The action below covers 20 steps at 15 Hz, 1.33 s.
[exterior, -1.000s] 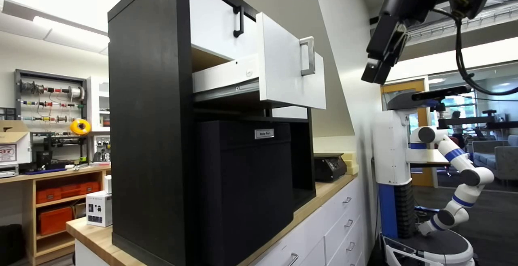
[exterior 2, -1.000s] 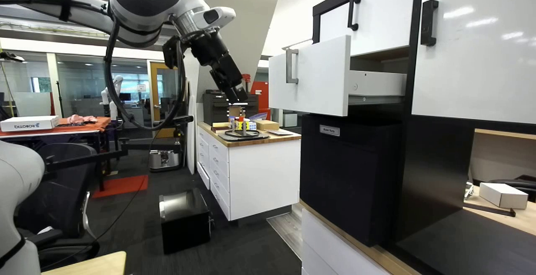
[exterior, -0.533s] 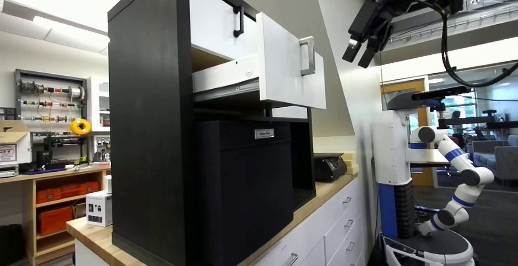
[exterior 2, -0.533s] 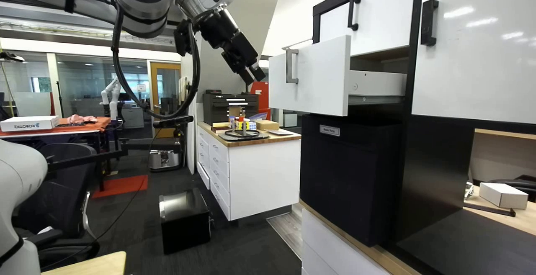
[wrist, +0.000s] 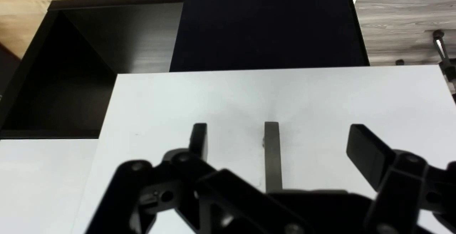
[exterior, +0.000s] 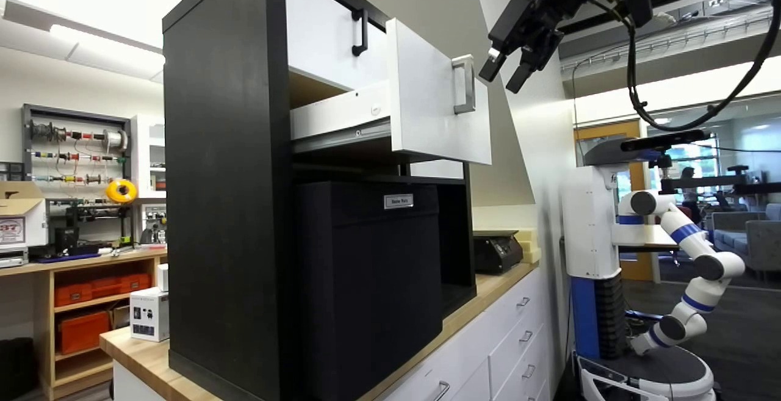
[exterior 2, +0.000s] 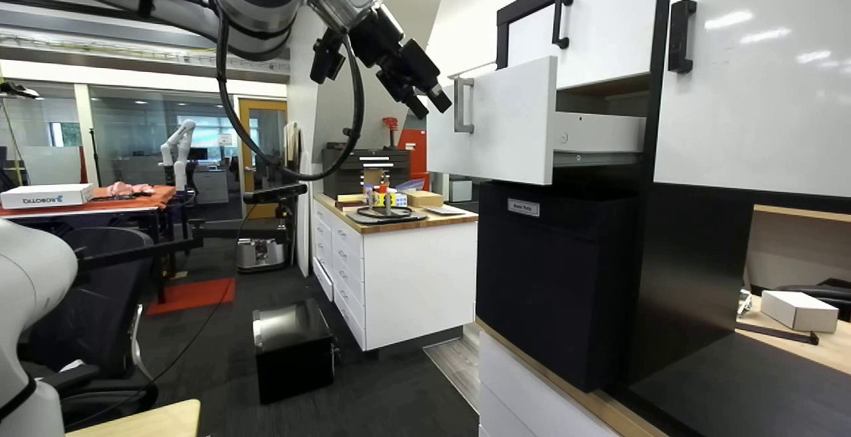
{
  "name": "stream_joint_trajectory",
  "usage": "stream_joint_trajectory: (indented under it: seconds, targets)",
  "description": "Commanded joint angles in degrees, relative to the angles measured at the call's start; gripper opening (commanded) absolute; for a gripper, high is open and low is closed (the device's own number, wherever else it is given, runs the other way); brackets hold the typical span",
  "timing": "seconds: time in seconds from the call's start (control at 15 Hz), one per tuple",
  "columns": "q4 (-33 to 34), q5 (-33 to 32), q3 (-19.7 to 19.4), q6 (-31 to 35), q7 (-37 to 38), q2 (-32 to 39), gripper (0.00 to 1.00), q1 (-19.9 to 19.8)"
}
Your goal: Close the drawer
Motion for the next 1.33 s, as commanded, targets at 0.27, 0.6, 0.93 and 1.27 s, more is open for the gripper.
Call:
stream_joint_trajectory:
  seconds: [0.27, 0.6, 0.93, 1.27]
  targets:
    - [2.9, -2.3, 0.3, 5.8, -1.4, 6.1, 0.60, -0.6]
    - [3.0, -3.5, 0.3, 6.1, -1.6, 6.3, 0.28, -0.5]
    - [2.9, -4.5, 0.5, 6.4, -1.4, 6.4, 0.04, -0.8]
    - [4.5, -5.2, 0.5, 8.4, -1.6, 9.7, 0.08, -1.3]
